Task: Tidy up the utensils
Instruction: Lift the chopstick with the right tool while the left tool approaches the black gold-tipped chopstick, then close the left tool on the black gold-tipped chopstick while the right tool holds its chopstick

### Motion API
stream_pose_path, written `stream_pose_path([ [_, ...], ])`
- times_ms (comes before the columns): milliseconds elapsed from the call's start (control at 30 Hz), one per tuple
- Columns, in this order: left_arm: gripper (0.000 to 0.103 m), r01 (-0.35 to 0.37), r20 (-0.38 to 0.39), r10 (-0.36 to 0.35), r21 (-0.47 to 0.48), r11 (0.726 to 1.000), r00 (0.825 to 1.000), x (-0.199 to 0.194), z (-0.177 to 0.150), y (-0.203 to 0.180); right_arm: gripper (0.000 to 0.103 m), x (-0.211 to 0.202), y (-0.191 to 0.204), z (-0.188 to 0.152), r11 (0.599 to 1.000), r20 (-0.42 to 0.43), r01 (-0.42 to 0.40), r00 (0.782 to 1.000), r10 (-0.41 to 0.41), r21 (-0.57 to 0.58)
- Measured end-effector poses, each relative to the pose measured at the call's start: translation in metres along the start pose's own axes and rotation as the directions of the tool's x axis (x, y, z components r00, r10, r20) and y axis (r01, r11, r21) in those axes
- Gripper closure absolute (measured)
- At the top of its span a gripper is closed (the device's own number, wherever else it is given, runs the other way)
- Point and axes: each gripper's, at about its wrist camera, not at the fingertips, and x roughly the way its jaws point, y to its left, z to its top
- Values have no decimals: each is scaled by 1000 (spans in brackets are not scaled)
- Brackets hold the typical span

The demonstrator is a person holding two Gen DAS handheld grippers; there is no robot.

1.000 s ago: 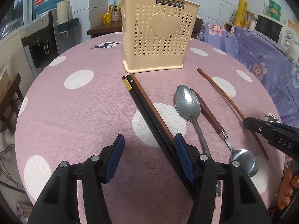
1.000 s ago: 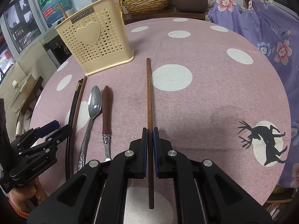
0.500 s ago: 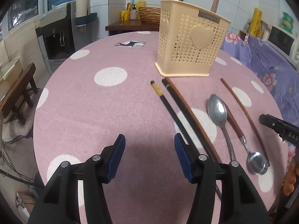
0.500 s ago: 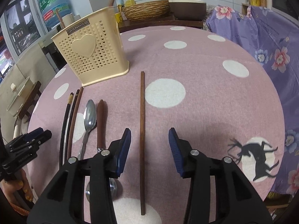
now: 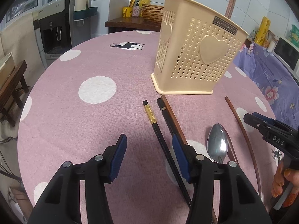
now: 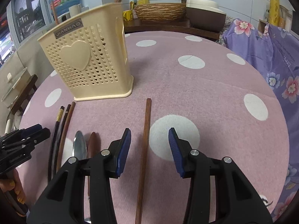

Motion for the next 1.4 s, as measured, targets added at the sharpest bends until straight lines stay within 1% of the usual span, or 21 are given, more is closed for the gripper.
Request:
stream_pose_path([
  [233,61,-9,-19,9,-31,999,1000,10,9,-3,61,10,0,6,1000,-10,11,1000,-12,-2],
  [300,67,-18,-27,17,-34,999,999,15,12,-4,61,11,1,6,1000,-14,15,1000,-15,-10],
  [333,69,-32,-36,31,-32,999,999,18,13,-5,61,11,1,6,1000,-16,16,1000,-16,-16],
  [400,75,-67,-27,66,-18,998,997,20,13,-8,61,12,3,6,999,-20,21,1000,-22,-31],
  [433,76,-77,-27,76,-13,997,997,19,13,-9,61,12,4,6,999,-21,26,999,-27,-40],
  [567,82,-82,-40,81,-20,996,996,17,13,-8,61,15,4,7,998,-30,45,998,-46,-47],
  [733,82,-101,-54,101,10,995,993,21,18,-14,61,27,7,11,996,-46,66,997,-68,-55],
  [767,82,-100,-57,100,10,995,993,23,19,-15,62,29,7,12,996,-51,68,996,-71,-55],
  [800,82,-100,-58,101,13,995,993,24,21,-15,65,33,8,13,997,-60,64,996,-67,-53],
  [967,82,-121,-44,122,36,992,991,28,22,-19,66,39,10,19,996,-63,61,996,-65,-60],
  [1067,82,-126,-32,128,43,991,991,27,20,-20,66,41,11,21,997,-60,56,996,-59,-59],
  [1233,82,-126,-18,127,53,991,992,23,13,-24,66,39,14,18,996,-40,71,997,-73,-59],
  [1400,82,-135,-9,136,65,989,991,25,13,-27,71,39,16,16,995,-30,69,997,-71,-71],
])
